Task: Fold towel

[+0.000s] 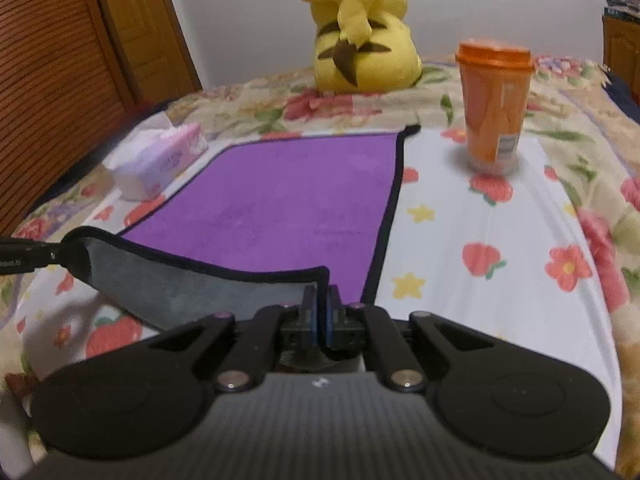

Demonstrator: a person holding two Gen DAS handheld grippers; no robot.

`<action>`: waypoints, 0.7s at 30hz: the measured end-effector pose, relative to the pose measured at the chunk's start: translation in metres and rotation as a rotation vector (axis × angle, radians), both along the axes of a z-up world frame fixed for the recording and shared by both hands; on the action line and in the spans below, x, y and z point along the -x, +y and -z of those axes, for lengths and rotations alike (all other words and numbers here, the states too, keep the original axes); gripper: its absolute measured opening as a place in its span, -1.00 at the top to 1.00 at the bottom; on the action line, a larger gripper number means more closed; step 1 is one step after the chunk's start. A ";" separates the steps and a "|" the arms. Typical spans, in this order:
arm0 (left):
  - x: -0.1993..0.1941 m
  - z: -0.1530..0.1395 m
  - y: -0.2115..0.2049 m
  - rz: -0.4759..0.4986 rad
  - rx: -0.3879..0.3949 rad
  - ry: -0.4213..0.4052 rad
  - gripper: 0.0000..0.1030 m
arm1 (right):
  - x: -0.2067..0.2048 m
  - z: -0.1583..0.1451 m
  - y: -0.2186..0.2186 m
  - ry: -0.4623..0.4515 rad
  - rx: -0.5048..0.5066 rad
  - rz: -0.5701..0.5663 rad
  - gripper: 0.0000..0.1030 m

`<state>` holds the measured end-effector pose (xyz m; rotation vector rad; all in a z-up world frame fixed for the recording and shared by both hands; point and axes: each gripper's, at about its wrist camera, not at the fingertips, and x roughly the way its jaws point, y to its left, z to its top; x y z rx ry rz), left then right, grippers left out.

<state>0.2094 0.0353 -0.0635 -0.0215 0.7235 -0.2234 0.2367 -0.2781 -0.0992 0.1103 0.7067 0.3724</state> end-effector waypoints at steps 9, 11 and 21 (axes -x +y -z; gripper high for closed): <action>-0.007 -0.010 0.000 0.002 0.000 -0.040 0.85 | -0.002 -0.013 0.000 -0.066 -0.007 0.013 0.91; -0.010 -0.011 0.000 0.001 0.001 -0.049 0.85 | -0.003 -0.015 0.001 -0.077 -0.006 0.010 0.91; -0.028 -0.010 -0.003 0.000 -0.014 -0.056 0.85 | -0.014 -0.017 0.002 -0.106 0.007 -0.007 0.91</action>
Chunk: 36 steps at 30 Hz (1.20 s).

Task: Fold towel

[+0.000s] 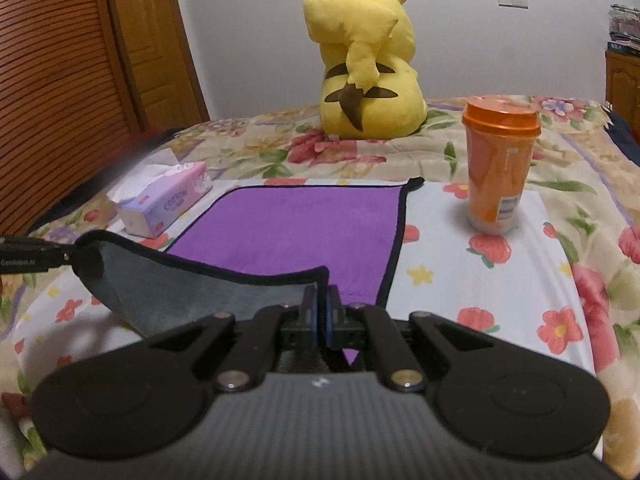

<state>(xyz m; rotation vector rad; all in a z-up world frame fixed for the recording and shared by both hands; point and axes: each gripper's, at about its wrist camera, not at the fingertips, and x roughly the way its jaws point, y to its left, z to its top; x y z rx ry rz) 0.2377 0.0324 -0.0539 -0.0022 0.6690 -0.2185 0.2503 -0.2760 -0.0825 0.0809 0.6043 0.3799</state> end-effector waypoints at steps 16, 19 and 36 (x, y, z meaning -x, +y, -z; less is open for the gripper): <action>-0.033 -0.003 -0.004 0.018 -0.005 -0.017 0.85 | -0.024 0.000 0.008 -0.023 0.036 -0.013 0.91; -0.040 -0.009 -0.008 0.031 -0.009 -0.035 0.85 | -0.030 -0.002 0.006 -0.019 0.035 -0.002 0.91; -0.067 -0.035 -0.017 0.082 -0.065 -0.106 0.85 | -0.058 -0.036 0.007 -0.127 0.081 -0.019 0.91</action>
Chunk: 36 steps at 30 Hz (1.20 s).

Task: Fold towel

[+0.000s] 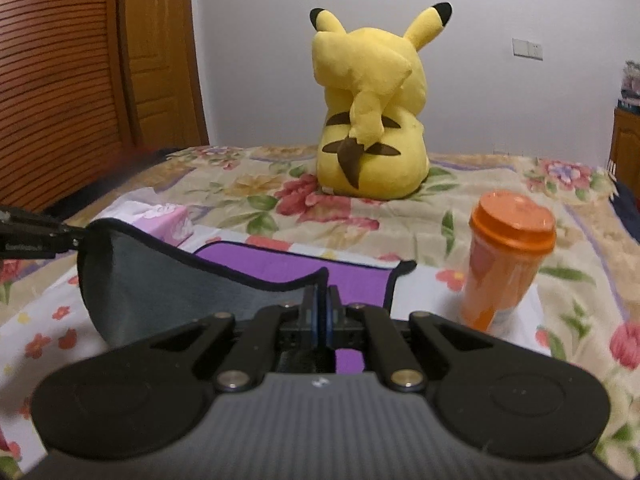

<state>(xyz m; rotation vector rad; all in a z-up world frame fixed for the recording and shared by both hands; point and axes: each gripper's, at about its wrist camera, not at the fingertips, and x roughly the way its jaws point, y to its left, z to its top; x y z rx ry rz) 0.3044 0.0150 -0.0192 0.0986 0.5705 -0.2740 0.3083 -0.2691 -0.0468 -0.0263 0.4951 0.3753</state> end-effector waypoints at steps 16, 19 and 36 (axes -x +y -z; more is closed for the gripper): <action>-0.045 -0.001 0.002 -0.044 0.004 -0.047 0.85 | -0.035 -0.005 0.014 -0.050 0.047 0.010 0.91; -0.054 0.000 0.003 -0.057 0.005 -0.050 0.85 | -0.043 -0.006 0.015 -0.059 0.048 0.014 0.91; -0.112 0.030 -0.001 -0.109 -0.012 -0.046 0.85 | -0.092 0.022 0.024 -0.089 0.130 0.055 0.91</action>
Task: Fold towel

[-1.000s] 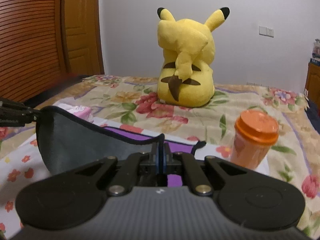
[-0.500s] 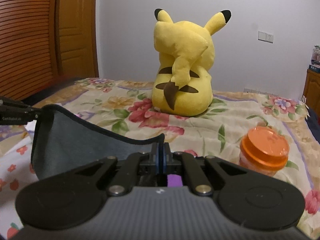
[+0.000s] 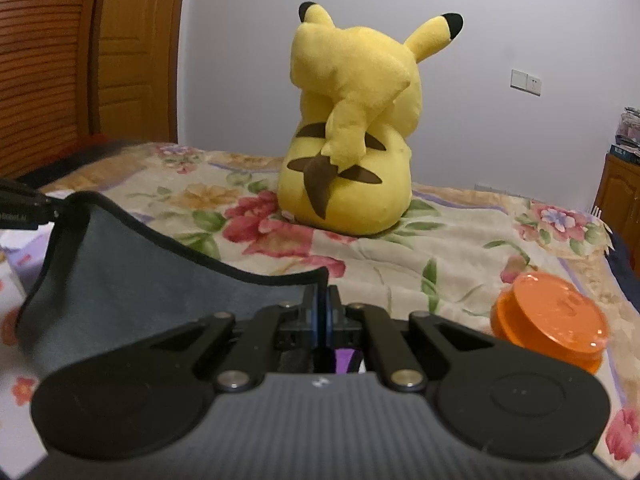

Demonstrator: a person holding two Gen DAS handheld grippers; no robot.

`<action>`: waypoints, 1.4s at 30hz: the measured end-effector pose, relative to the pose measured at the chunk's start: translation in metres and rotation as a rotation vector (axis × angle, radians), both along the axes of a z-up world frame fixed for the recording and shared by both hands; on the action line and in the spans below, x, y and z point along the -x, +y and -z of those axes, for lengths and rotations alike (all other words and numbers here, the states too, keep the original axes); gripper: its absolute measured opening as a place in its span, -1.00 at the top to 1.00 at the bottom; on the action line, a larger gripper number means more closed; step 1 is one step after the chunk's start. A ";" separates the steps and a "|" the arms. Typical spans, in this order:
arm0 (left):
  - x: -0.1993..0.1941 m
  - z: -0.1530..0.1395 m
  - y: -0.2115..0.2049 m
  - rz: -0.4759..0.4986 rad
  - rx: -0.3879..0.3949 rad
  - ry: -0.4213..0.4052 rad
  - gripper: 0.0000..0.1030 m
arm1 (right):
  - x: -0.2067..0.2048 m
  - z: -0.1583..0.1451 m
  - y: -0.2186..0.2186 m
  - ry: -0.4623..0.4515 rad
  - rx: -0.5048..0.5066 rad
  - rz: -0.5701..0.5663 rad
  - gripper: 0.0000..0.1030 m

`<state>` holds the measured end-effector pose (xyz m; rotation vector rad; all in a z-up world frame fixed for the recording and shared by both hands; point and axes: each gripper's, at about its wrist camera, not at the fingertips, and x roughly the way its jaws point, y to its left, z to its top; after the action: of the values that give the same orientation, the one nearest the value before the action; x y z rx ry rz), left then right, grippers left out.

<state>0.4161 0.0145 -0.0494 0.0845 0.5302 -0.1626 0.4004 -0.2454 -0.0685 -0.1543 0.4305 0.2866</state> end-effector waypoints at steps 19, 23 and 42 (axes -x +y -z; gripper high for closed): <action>-0.032 0.054 -0.002 -0.051 -0.015 0.107 0.15 | -0.037 0.056 0.002 0.110 0.077 0.017 0.86; -0.026 0.051 -0.001 -0.053 0.000 0.096 -0.20 | -0.037 0.057 0.002 0.129 0.076 0.032 0.72; 0.066 -0.006 0.015 -0.044 0.001 0.111 -0.52 | 0.032 0.002 -0.004 0.156 -0.023 0.048 -0.04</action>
<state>0.3504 0.0293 -0.0431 0.0628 0.6426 -0.1252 0.3685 -0.2489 -0.0704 -0.0993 0.5845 0.2576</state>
